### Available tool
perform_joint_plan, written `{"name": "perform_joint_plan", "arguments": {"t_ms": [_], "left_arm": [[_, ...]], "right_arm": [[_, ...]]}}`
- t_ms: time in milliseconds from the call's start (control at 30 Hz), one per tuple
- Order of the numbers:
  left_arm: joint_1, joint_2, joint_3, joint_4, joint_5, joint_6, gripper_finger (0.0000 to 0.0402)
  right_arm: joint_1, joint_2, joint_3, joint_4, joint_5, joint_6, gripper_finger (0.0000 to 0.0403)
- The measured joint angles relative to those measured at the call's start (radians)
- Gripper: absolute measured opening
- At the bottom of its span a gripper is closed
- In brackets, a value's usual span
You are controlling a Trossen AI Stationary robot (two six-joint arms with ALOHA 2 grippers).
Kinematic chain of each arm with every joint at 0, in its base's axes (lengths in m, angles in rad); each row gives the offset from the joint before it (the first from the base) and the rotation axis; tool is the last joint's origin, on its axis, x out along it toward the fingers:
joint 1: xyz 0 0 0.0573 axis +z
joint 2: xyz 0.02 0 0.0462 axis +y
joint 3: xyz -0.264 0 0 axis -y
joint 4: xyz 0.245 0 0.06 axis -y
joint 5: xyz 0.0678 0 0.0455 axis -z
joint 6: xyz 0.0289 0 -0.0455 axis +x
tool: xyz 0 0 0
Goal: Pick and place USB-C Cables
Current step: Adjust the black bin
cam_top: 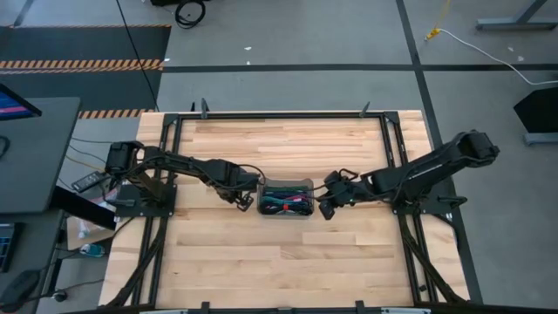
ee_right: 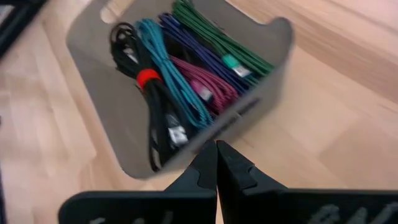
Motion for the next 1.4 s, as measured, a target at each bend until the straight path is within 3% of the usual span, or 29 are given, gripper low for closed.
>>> {"name": "perform_joint_plan", "arguments": {"t_ms": [200,900,1133,1400], "left_arm": [[0.000,0.000,0.000,0.002,0.015,0.011,0.0000],[-0.019,0.000,0.000,0.027,0.024,0.023,0.0001],[-0.019,0.000,0.000,0.026,0.023,0.026,0.0001],[-0.018,0.000,0.000,0.032,0.022,0.035,0.0001]], "right_arm": [[0.000,0.052,0.000,0.101,0.006,-0.001,0.0000],[-0.146,0.027,0.000,0.100,-0.036,-0.178,0.0000],[-0.117,0.027,0.000,-0.024,-0.098,-0.131,0.0000],[-0.076,0.027,0.000,-0.099,0.000,0.006,0.0000]]}}
